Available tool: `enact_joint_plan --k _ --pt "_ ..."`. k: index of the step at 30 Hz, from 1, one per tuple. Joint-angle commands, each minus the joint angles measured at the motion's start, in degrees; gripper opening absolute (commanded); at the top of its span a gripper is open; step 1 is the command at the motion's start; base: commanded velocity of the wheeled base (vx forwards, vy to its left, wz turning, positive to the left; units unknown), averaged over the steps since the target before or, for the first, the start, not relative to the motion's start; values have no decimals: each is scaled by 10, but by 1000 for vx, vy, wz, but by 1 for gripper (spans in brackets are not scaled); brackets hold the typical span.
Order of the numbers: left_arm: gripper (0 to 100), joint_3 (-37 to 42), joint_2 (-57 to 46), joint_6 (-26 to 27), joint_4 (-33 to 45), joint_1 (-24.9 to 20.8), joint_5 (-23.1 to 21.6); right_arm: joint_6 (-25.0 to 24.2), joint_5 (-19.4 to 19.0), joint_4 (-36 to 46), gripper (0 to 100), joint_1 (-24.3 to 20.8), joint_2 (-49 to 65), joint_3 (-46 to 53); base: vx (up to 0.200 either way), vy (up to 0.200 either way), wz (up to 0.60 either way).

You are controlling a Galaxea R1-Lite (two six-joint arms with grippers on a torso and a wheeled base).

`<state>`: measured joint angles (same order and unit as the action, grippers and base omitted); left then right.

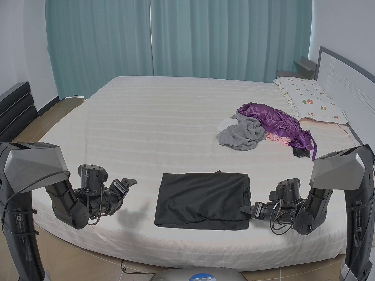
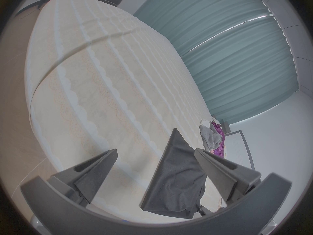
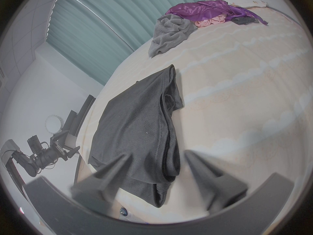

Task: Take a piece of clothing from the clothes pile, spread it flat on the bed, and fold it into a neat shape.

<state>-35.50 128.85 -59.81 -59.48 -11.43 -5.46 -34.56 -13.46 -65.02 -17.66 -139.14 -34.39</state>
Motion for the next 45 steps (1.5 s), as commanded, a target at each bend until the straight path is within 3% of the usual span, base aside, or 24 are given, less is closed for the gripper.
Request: enact_joint_plan --k 1,5,21,34,35,40,45 --pt "100 0 1 0 0 0 0 5 6 0 0 -2 -1 6 0 0 0" --pt "100 0 1 0 0 0 0 25 23 0 0 -2 0 19 0 0 0" --pt "100 -1 1 0 0 1 -1 30 13 4 0 14 41 57 0 0 0" --pt "100 -1 1 -1 0 1 0 66 12 7 0 23 40 74 0 0 0" --pt "100 -1 1 -1 0 1 -1 74 12 7 100 24 40 76 0 0 0" --pt "100 -1 1 -1 0 1 -1 74 7 5 100 36 42 60 0 0 0" --pt "100 -2 1 -1 0 1 0 41 6 9 100 37 34 -4 0 0 0"
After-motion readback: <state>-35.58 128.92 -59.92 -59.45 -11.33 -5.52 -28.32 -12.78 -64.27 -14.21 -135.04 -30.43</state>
